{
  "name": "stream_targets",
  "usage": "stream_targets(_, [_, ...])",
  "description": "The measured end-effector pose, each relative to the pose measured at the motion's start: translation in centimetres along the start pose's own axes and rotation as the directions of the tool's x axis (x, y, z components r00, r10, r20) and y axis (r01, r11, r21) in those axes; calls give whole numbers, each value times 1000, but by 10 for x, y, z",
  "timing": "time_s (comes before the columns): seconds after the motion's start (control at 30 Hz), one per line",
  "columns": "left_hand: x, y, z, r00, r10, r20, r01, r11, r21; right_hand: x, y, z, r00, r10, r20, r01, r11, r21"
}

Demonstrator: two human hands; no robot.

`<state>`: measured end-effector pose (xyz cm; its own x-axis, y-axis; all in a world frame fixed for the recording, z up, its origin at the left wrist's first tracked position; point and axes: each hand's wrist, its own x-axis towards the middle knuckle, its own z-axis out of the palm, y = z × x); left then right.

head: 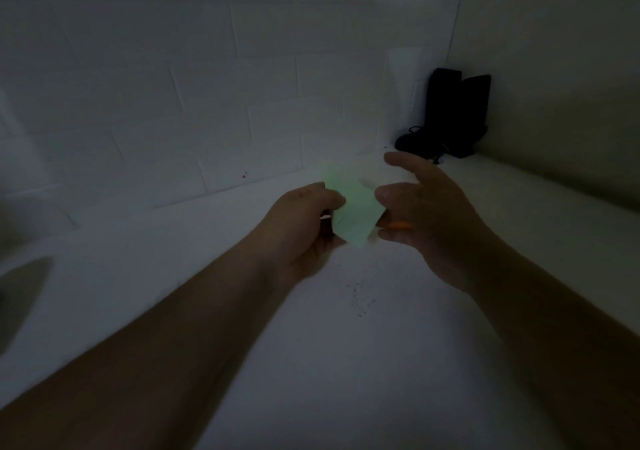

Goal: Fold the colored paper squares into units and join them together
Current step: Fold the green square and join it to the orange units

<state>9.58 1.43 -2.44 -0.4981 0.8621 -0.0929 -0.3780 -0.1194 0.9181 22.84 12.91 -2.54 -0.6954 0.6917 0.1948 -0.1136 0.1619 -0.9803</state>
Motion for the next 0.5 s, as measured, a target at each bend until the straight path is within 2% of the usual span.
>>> stream_targets(0.1, [0, 0, -1, 995, 98, -2, -97, 985, 142, 0, -2, -2, 1000, -10, -28, 10, 1000, -16])
stream_targets(0.17, [6, -5, -10, 980, 200, -13, -185, 930, 318, 0, -1, -3, 1000, -20, -17, 20, 999, -37])
stream_targets(0.23, [9, -7, -15, 961, 277, 17, -258, 870, 421, 0, 2, -3, 999, -48, -9, 47, 994, -98])
stream_targets(0.37, [9, -10, -13, 917, 395, 45, -363, 786, 501, 3, 8, -5, 995, -97, -21, 92, 981, -170])
stream_targets(0.5, [8, -9, -13, 917, 398, 8, -342, 777, 529, 6, 12, -9, 996, -81, 25, 84, 973, -213])
